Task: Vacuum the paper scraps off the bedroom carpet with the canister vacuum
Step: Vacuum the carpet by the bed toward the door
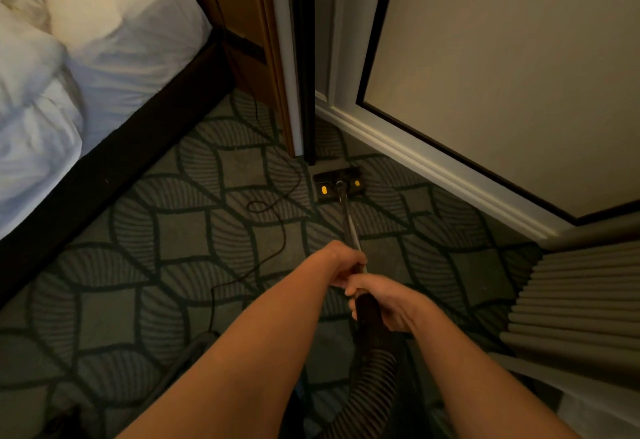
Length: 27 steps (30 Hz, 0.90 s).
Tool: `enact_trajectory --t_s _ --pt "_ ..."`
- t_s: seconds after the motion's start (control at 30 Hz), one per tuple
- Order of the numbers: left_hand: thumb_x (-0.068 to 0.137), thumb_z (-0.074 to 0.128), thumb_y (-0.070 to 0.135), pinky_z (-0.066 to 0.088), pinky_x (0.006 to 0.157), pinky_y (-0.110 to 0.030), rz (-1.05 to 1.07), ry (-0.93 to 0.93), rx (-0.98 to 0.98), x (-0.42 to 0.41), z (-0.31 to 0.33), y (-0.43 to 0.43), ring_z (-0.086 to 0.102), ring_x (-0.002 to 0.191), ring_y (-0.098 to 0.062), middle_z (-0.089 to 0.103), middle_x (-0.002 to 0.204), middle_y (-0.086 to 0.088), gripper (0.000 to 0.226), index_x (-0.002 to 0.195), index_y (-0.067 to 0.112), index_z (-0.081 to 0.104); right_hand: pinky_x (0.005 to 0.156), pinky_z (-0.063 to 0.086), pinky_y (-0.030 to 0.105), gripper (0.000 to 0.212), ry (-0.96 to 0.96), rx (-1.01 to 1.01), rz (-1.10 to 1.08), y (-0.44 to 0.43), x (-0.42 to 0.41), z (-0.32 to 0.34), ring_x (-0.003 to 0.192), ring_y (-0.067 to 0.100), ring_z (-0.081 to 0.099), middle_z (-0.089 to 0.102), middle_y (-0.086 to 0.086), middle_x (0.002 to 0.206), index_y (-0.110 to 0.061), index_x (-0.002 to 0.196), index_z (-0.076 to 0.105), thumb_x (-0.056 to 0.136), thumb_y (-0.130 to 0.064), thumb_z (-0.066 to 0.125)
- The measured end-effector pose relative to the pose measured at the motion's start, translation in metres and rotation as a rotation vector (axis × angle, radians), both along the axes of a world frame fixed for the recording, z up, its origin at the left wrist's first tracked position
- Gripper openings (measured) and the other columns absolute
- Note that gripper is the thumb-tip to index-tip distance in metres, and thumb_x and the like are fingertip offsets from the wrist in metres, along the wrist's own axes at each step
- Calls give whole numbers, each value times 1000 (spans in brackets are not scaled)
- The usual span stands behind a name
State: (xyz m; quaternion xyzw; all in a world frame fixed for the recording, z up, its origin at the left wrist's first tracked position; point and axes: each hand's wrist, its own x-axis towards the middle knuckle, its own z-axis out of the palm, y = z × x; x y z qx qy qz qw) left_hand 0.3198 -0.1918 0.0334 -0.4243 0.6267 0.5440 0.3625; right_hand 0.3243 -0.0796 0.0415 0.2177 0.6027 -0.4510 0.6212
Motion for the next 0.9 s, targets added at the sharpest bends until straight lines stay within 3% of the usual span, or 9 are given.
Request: enact_trajectory --t_s 0.17,0.27,0.4,0.5,0.6,0.73,0.8,0.9 --pt "95 54 18 42 32 -15 -98 15 -17 18 0 6 50 52 -11 53 65 -3 27 70 11 50 41 43 23 42 4 5 -42 11 23 -10 39 14 48 46 4 49 -1 125 59 84 -5 53" --pt "95 54 17 48 47 -24 -100 18 -31 32 -3 13 53 55 -14 55 67 -5 27 69 10 51 40 44 23 8 15 28 -76 11 42 -5 38 15 50 48 6 49 -4 90 60 86 -8 55" --pt "95 55 16 43 47 -22 -125 32 -83 46 -3 22 53 57 -15 55 69 -6 27 69 9 51 36 43 21 19 52 101 -156 11 63 -3 31 17 48 49 8 42 -5 73 52 92 -9 53" --pt "94 57 17 47 53 -27 -177 53 -93 55 -3 29 59 79 -21 60 90 -12 19 95 -2 62 34 37 19 22 101 114 -124 14 76 -3 27 19 45 48 10 38 -2 74 51 93 -13 51" --pt "93 59 22 52 83 -34 -212 47 -120 65 -2 39 64 105 -28 65 115 -17 37 118 -5 58 34 37 19 21 101 124 -113 24 84 2 27 19 45 47 10 37 0 78 54 93 -15 52" --pt "96 54 19 49 88 -32 -213 44 -122 73 9 58 61 112 -26 61 126 -17 39 125 -6 54 35 35 20 25 80 112 -22 44 88 13 27 21 44 46 11 36 0 76 51 94 -16 47" --pt "96 54 18 49 84 -33 -164 32 -105 74 15 71 62 107 -24 61 126 -18 37 124 -6 55 38 36 23 28 82 111 53 57 85 19 30 23 44 47 12 38 1 76 53 94 -20 46" --pt "95 55 16 50 92 -35 -111 9 -86 83 23 94 61 112 -29 62 123 -20 34 122 -5 56 36 35 21 29 56 136 109 79 88 31 30 21 44 47 12 37 0 81 53 98 -21 43"
